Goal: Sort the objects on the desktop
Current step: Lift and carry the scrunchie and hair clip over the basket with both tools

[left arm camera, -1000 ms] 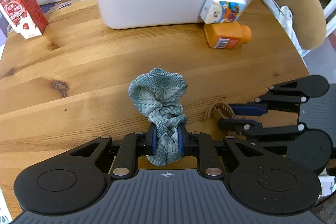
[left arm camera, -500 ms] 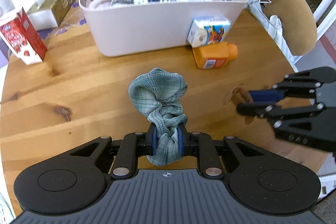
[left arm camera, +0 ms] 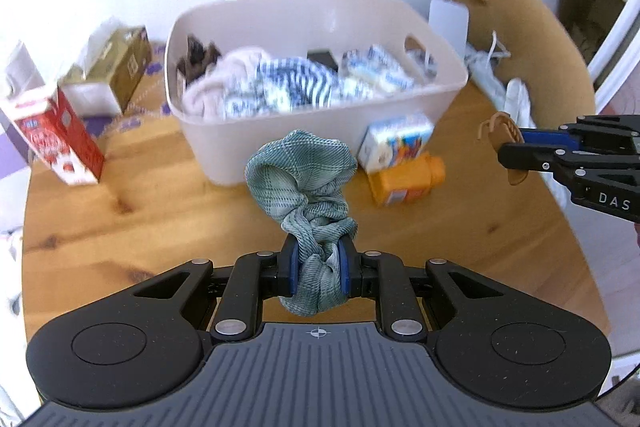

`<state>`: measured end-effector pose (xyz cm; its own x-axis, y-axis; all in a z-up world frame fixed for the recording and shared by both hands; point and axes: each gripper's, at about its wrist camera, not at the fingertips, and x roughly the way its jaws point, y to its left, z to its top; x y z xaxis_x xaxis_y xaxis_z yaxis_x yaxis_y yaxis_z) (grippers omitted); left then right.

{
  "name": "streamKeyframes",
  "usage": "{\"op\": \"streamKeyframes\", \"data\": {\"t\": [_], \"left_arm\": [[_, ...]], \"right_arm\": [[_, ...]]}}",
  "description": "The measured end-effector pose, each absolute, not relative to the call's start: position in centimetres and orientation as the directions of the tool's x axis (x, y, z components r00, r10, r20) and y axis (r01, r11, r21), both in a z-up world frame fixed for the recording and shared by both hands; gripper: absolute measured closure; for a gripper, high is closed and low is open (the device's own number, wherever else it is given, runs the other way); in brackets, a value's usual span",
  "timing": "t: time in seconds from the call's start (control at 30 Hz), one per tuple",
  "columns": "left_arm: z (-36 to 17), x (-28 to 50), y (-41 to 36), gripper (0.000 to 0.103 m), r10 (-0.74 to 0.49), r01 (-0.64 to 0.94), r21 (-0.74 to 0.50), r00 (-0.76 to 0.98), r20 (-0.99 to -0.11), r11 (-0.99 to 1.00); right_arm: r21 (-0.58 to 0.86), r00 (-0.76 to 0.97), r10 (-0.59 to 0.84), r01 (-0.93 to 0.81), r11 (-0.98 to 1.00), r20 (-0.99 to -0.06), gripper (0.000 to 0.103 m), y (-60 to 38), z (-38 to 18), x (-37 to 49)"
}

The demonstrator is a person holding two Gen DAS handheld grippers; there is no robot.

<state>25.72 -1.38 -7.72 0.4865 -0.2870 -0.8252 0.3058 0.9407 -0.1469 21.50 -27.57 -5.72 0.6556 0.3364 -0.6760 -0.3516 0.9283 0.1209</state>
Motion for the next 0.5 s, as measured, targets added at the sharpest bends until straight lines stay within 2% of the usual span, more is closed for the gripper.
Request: {"op": "streamKeyframes", "data": {"t": [0.5], "left_arm": [[-2.3,31.2,-1.9,0.084,-0.267,0.347,-0.052,0.609,-0.747,0.936]], "right_arm": [[0.047,0.777,0.251,-0.275,0.96,-0.578,0.085,-30.6,-2.0,25.9]]}}
